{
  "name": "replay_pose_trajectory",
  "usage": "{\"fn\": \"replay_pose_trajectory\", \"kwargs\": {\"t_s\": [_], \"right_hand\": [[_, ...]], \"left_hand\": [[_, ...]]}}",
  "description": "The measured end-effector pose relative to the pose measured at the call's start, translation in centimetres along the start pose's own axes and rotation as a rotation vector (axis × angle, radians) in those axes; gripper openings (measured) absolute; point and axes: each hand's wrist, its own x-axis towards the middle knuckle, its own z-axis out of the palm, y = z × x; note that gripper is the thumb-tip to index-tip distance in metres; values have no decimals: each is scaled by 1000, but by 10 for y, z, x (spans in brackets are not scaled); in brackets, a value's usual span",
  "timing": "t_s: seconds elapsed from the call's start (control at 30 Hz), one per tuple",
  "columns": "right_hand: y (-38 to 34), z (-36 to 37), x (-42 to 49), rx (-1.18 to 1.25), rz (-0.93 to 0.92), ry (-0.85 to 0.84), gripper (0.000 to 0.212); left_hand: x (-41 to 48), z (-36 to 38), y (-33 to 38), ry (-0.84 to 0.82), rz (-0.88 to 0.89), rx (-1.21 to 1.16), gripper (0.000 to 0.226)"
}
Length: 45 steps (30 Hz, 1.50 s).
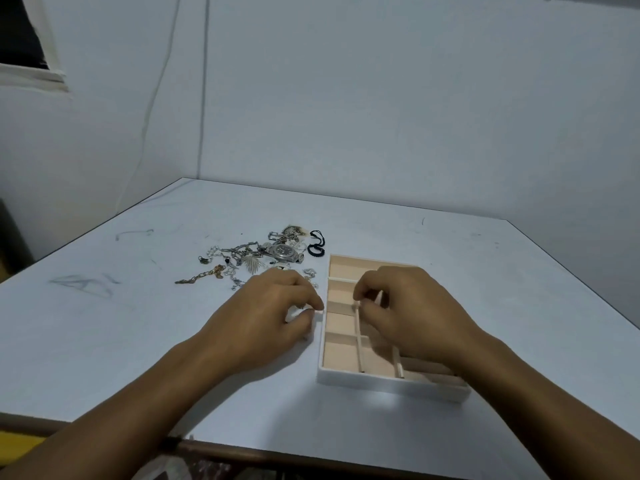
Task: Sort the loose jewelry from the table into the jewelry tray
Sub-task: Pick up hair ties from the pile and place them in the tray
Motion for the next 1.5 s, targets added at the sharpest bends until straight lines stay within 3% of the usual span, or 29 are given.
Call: {"fn": "replay_pose_trajectory", "kwargs": {"t_s": [0.33, 0.47, 1.1, 1.5], "right_hand": [[-24, 34, 93, -81, 71, -59, 16], [-26, 42, 107, -91, 107, -99, 15], [-17, 51, 106, -121, 69, -85, 15], [-18, 53, 106, -218, -4, -34, 13]], "left_hand": [[68, -9, -62, -94, -235, 114, 16], [84, 1, -69, -190, -284, 172, 25], [83, -1, -74, -230, -245, 145, 12], [83, -3, -76, -291, -254, 244, 23]]}}
